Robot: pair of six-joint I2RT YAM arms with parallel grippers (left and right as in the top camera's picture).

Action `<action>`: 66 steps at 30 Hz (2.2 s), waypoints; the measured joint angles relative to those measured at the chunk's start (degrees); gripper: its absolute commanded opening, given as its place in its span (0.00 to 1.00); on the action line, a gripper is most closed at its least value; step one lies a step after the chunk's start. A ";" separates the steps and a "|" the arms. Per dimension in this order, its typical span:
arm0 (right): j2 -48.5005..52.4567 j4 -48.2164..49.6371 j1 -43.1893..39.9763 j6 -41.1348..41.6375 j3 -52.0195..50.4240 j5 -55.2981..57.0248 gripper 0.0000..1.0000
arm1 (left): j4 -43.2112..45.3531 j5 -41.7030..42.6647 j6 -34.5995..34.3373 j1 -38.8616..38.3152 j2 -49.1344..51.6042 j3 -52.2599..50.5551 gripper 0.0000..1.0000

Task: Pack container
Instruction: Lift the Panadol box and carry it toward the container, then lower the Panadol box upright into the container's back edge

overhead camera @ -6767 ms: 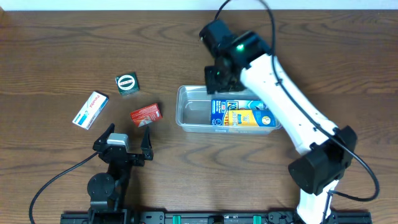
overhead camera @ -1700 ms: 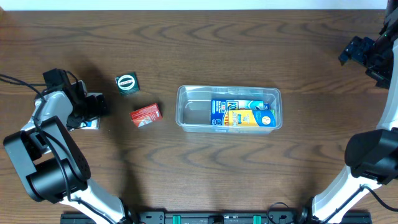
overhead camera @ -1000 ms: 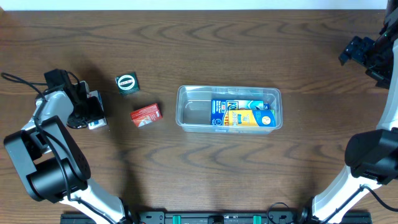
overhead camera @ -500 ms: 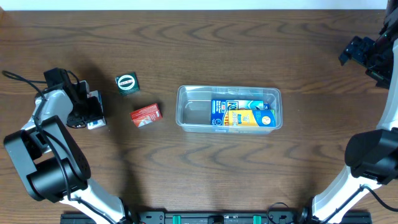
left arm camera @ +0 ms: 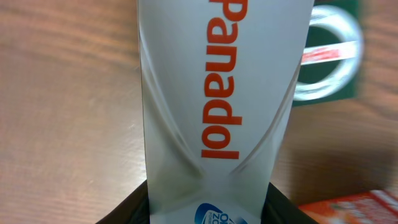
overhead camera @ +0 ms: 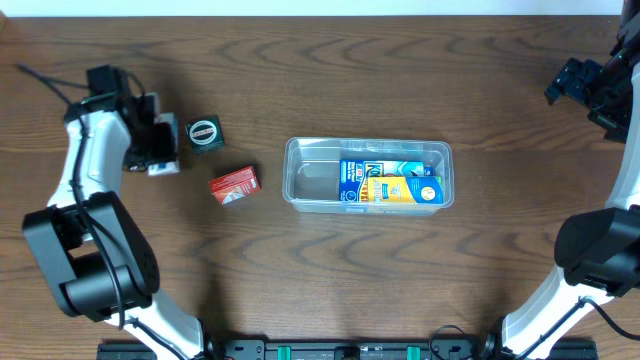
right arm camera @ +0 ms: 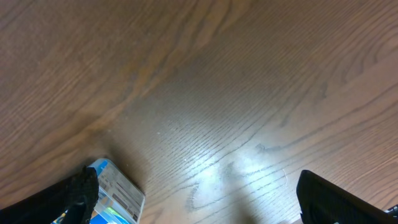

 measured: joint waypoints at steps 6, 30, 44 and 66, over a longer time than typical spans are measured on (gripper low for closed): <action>0.00 0.00 0.00 0.00 0.00 0.00 0.99 | -0.44 -0.85 2.10 -7.10 -2.19 1.77 0.43; 0.00 0.00 0.00 0.00 0.00 0.00 0.99 | -0.44 -2.95 10.21 -39.78 -16.17 6.29 0.43; 0.00 0.00 0.00 0.00 0.00 0.00 0.99 | 2.10 -2.95 13.60 -54.05 -12.66 6.29 0.43; 0.00 0.00 0.00 0.00 0.00 0.00 0.99 | 14.16 -2.97 31.95 -61.26 -1.73 6.29 0.38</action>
